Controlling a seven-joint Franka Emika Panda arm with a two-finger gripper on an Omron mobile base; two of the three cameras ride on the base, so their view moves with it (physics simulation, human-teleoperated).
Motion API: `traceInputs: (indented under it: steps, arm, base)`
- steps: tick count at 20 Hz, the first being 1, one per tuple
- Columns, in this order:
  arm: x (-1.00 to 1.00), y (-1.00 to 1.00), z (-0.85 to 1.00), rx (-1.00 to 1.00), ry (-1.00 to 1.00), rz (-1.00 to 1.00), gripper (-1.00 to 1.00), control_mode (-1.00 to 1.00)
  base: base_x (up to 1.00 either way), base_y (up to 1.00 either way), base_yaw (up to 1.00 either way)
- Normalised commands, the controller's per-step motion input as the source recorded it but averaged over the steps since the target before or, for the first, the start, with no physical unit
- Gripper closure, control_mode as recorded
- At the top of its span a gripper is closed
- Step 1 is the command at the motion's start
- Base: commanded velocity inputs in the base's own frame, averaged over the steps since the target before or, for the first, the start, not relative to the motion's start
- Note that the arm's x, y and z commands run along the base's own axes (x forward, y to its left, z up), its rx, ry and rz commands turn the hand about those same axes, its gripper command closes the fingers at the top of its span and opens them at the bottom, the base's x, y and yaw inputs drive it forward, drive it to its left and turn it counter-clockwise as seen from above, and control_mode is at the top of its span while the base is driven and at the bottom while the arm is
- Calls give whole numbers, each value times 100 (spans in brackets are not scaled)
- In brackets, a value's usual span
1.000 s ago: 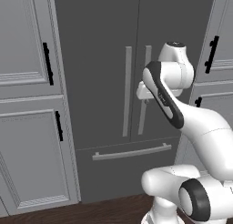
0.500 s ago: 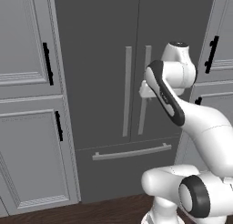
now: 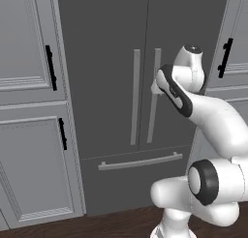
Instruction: Take the strawberry from the fridge and place it on top of the pancake, located on the dining counter.
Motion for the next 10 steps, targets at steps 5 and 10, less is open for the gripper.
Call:
traceInputs:
  steps: [5,10]
  arm:
    - [75,-2,0,0,-13,-4,-100,-100]
    - [54,0,0,0,-12,-4,-100,-100]
  base:
    - [0,0,0]
    - [0,0,0]
